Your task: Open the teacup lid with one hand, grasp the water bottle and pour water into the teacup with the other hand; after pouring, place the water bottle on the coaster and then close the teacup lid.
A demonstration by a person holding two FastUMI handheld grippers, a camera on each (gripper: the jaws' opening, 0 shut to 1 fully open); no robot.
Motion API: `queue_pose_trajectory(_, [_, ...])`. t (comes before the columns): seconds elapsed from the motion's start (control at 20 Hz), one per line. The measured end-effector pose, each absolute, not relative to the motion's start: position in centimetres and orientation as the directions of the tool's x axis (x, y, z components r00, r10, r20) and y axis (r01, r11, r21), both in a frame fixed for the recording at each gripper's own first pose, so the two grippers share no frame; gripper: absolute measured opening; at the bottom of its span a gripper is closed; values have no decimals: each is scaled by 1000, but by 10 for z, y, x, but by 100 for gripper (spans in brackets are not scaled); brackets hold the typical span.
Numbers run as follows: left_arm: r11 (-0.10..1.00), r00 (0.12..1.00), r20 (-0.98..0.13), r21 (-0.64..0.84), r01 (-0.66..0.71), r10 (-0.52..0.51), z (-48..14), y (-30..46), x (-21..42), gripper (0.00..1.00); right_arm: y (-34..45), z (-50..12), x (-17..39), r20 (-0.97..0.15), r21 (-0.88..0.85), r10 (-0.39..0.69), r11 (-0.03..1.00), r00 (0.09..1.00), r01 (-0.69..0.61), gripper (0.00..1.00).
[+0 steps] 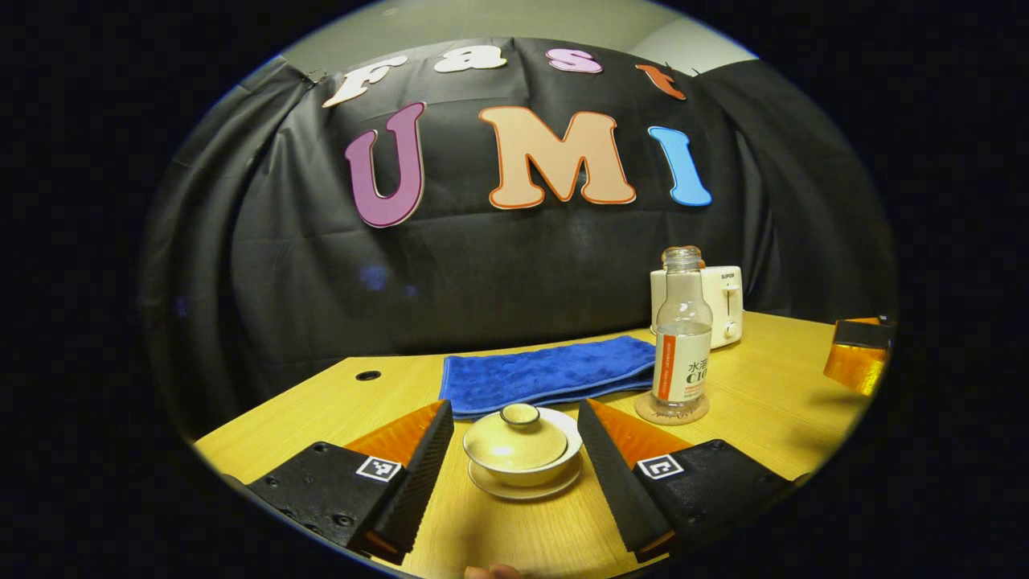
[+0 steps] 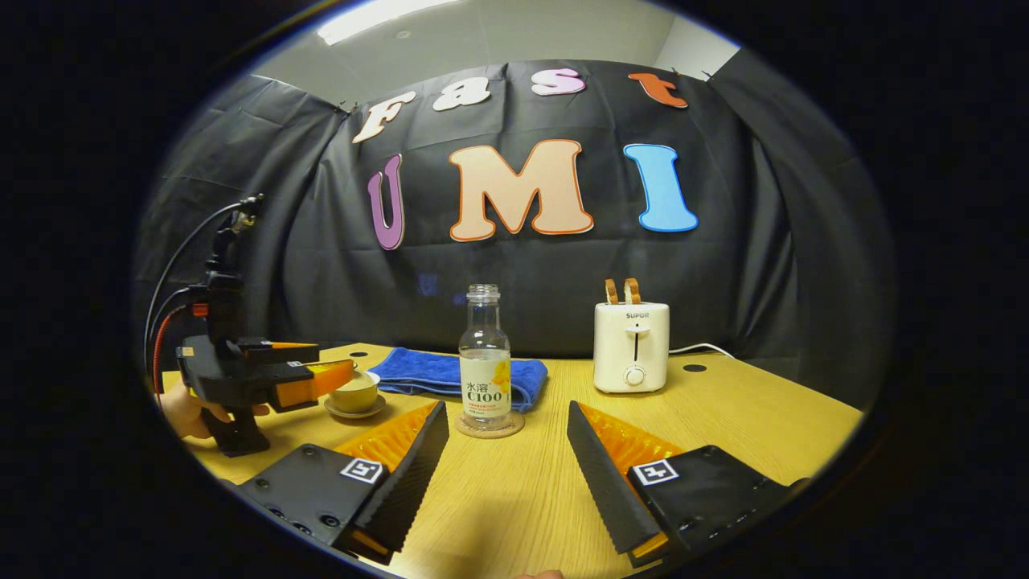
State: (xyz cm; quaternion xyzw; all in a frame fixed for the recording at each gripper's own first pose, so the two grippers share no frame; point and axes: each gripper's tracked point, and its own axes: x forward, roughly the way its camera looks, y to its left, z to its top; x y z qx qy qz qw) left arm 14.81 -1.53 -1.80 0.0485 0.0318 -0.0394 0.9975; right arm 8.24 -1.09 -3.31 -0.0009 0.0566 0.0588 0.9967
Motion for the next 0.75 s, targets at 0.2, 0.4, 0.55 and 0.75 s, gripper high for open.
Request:
queue_pose_trajectory(0.2, [990,994,-64,103,98,-92,-17,-25,110,91,-10,-33,81,-113,4,114,993,987,-114,97])
queue_pose_trajectory(0.4, [990,991,-71,77,116,-111,-16,-36,63,92,-6,-32,70,-111,5,122,992,986,-123,100])
queue_pose_trajectory(0.55, [992,992,-72,54,111,-107,-15,-37,44,93,-1,-31,61,-113,7,136,991,984,-136,100])
queue_pose_trajectory(0.75, [994,993,-67,30,103,-101,-14,-33,25,93,-1,-29,47,-111,9,142,990,984,-142,91])
